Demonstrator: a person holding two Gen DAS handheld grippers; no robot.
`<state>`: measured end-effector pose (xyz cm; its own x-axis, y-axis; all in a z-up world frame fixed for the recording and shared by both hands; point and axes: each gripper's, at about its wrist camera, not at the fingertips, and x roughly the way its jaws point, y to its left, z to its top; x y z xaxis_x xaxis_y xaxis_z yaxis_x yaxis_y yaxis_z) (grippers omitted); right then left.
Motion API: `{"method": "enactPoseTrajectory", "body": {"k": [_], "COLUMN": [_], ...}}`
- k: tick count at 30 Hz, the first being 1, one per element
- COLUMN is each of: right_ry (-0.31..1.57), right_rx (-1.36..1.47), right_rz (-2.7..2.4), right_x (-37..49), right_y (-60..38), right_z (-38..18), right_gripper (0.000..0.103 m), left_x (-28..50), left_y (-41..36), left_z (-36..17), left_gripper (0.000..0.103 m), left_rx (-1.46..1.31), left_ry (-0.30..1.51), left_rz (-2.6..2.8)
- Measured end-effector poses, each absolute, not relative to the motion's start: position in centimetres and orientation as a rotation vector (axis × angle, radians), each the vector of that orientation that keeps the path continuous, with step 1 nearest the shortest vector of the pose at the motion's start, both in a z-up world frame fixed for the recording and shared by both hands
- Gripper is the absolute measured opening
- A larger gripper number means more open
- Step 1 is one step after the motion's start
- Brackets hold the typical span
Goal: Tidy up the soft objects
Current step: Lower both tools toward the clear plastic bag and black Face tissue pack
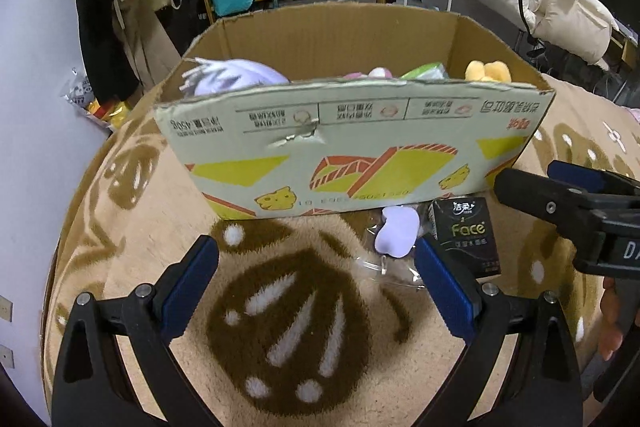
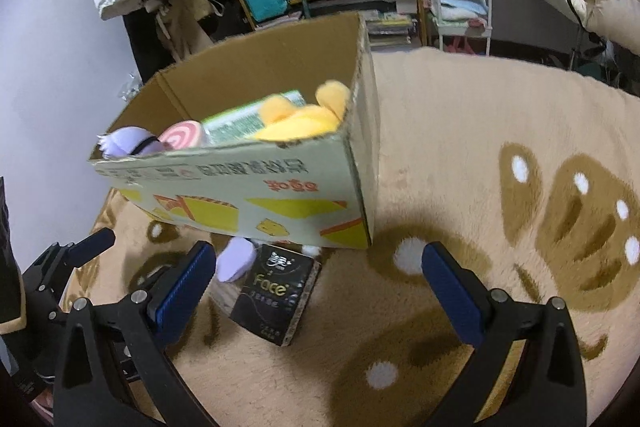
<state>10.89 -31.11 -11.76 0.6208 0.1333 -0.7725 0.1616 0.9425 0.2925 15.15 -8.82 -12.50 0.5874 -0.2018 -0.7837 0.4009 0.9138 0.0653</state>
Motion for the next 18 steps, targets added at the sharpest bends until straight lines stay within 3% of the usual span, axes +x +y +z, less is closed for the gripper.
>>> {"method": "enactPoseTrajectory", "body": {"k": [18], "right_ry": [1.021], "right_rx": [0.386], "right_rz": [-0.012], "right_x": [12.7], "right_y": [-31.1], "right_z": [-15.3], "right_gripper": [0.103], "left_x": [16.0], "left_y": [-9.4], "left_z": [-15.3], "left_gripper": [0.097], "left_rx": [0.294], "left_ry": [0.923], "left_rz": [-0.371]}}
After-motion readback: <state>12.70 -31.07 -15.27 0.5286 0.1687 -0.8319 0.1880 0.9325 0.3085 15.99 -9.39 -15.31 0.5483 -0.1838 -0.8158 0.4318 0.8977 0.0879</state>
